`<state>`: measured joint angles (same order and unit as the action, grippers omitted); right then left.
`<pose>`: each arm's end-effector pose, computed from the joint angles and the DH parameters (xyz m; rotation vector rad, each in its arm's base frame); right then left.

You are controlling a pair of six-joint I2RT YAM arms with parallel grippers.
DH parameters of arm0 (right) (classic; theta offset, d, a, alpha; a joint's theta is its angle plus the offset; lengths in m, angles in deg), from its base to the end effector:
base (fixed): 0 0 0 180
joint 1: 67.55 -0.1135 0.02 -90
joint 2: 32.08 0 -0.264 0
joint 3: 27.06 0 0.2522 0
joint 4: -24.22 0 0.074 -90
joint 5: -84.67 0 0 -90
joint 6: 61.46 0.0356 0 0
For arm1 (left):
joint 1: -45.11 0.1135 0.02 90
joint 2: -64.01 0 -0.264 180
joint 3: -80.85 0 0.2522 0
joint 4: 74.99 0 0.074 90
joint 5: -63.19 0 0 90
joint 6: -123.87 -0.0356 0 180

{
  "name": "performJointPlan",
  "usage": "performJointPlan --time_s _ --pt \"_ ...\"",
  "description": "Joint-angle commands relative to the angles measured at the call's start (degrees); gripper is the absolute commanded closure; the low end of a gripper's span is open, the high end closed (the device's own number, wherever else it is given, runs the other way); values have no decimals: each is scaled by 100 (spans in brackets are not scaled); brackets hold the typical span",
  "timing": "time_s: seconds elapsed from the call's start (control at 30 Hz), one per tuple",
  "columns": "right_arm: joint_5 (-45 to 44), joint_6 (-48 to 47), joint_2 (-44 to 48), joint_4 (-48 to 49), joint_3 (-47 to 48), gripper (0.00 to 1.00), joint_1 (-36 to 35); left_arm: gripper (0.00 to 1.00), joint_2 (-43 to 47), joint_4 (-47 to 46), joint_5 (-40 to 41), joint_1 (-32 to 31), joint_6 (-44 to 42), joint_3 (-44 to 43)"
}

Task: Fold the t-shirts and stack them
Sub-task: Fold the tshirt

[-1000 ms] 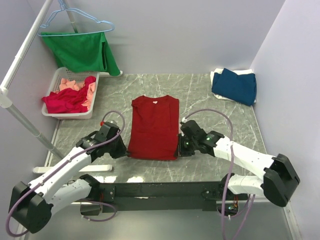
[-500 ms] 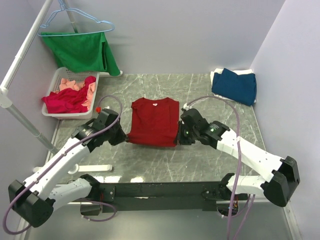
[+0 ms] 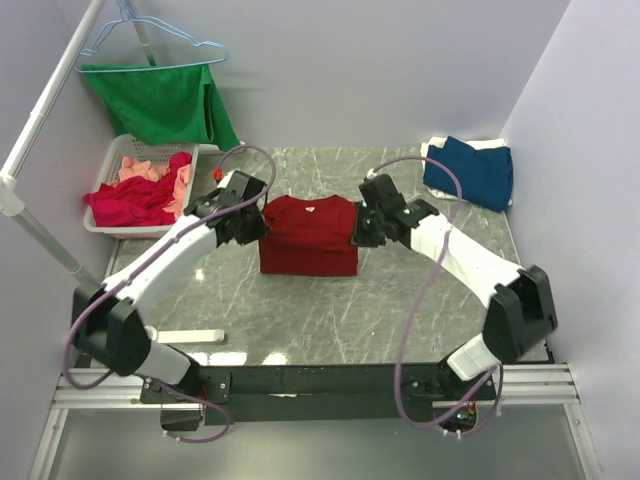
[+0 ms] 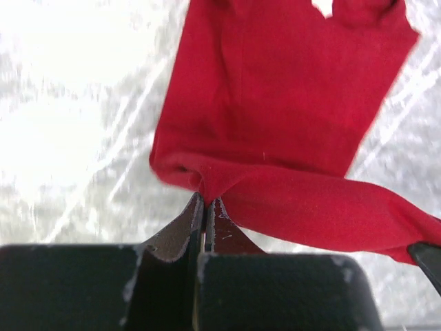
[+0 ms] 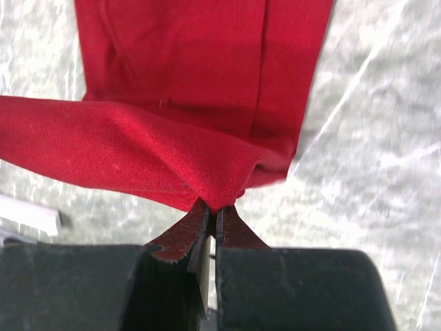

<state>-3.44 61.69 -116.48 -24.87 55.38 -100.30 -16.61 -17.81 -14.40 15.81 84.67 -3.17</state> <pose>0.2644 0.1715 0.2824 -0.0059 2.5388 0.5234 0.2593 -0.1367 0.3012 -0.5547 2.4443 -0.3187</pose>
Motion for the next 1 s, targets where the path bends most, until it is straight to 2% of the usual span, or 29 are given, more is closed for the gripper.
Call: performJointPlan --time_s 0.0,0.23,0.5,0.9,0.97 --pt "-31 -265 -603 272 680 100 339 99 -602 -290 421 293 -501 -636" --pt "118 -230 -1859 193 1717 100 533 99 -1815 -448 315 574 -1064 -1533" --pt "119 -221 -2765 18 2526 100 753 99 -3230 -387 52 776 -1389 -2807" --pt "206 -230 -3477 -149 3089 100 1078 99 -4216 -141 -168 979 -1609 -3916" --pt "198 -212 -3592 -289 3316 99 1104 92 -4313 -88 -151 1014 -1618 -4021"
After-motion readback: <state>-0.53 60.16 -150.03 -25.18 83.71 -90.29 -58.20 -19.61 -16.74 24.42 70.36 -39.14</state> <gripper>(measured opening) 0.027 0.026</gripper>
